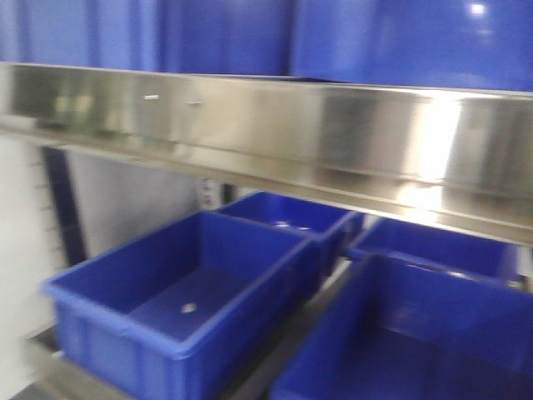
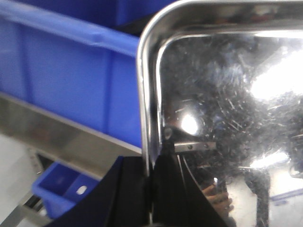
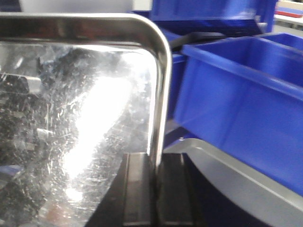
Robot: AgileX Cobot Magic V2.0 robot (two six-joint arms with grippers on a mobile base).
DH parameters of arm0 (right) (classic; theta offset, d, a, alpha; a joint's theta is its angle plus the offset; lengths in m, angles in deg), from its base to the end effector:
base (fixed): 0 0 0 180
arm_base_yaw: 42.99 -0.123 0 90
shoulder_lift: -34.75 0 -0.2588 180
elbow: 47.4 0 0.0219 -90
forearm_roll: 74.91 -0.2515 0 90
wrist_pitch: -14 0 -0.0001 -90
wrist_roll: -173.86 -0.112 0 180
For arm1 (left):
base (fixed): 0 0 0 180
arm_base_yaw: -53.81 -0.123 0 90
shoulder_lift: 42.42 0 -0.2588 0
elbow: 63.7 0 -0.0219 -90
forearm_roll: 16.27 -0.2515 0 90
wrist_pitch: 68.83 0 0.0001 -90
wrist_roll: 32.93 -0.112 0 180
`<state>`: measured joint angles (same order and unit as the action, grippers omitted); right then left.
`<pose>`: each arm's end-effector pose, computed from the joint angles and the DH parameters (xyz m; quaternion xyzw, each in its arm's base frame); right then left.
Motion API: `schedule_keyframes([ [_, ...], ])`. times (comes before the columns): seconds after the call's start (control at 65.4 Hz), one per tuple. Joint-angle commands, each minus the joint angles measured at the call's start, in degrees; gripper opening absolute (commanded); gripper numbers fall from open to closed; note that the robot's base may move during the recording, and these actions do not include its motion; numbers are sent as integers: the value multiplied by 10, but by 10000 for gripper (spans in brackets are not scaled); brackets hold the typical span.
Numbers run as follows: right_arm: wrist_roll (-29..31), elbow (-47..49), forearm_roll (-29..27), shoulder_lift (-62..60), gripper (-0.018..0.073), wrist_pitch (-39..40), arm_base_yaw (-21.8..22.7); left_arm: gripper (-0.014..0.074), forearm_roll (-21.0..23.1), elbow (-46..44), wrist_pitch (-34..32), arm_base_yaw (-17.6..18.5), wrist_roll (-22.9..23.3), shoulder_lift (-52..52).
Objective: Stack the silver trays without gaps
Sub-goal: 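Turn the base toward the blue-bin rack holding the silver tray, then drive up to the shelf holding the other silver tray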
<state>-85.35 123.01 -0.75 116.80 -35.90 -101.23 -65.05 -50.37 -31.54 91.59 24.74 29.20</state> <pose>0.2215 0.2011 0.3686 -0.0741 0.7798 0.0404 0.6203 0.2365 -0.1187 0.3758 0.0266 0.8143 -0.0714 0.5754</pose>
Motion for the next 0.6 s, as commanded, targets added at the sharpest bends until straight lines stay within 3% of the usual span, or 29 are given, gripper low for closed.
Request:
schedule_keyframes([
  [0.0, 7, 4, 31, -5, -75, 50, -1, -16, -10, -4, -23, 2, -1, -5],
  [0.581, 7, 4, 31, -5, -75, 53, -1, -16, -10, -4, -23, 2, -1, -5],
])
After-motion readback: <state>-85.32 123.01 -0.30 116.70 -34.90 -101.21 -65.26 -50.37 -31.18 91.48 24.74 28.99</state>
